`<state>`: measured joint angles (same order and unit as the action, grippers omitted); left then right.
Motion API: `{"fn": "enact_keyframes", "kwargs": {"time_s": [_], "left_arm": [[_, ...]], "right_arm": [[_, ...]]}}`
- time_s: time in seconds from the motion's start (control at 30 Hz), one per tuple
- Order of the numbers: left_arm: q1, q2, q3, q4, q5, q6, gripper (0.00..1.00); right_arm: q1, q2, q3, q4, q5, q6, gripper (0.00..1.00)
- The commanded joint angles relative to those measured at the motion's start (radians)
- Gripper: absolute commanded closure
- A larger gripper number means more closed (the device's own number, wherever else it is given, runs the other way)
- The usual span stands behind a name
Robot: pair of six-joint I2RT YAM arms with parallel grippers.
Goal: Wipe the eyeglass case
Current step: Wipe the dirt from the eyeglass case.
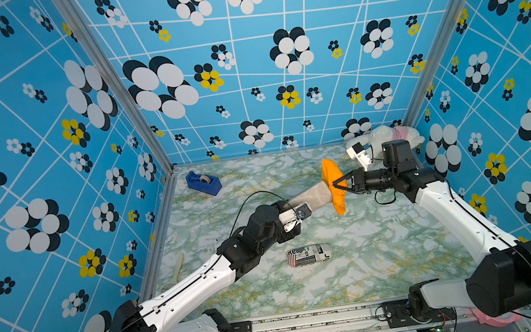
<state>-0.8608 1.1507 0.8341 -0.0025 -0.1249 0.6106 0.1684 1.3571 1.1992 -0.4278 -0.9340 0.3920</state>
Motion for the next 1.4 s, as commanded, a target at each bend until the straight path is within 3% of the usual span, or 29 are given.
{"fn": "enact_keyframes", "kwargs": {"time_s": [0.0, 0.37, 0.9, 1.03, 1.37], "left_arm": [[-0.016, -0.053, 0.035, 0.009, 0.052, -0.003, 1.00], [0.001, -0.030, 0.044, 0.033, 0.058, 0.010, 0.99], [0.067, -0.036, 0.071, 0.035, 0.113, -0.043, 0.99], [0.066, -0.045, 0.068, 0.008, 0.126, -0.049, 0.99], [0.024, -0.078, 0.068, -0.115, 0.129, -0.020, 1.00]], "right_arm": [[-0.001, 0.028, 0.084, -0.047, -0.007, -0.080, 1.00], [0.085, -0.049, -0.080, 0.073, -0.211, 0.015, 1.00], [0.100, -0.224, -0.276, -0.017, -0.146, -0.007, 1.00], [0.098, -0.198, -0.229, -0.051, -0.097, -0.046, 1.00], [0.072, -0.056, 0.101, -0.278, 0.062, -0.242, 1.00]]}}
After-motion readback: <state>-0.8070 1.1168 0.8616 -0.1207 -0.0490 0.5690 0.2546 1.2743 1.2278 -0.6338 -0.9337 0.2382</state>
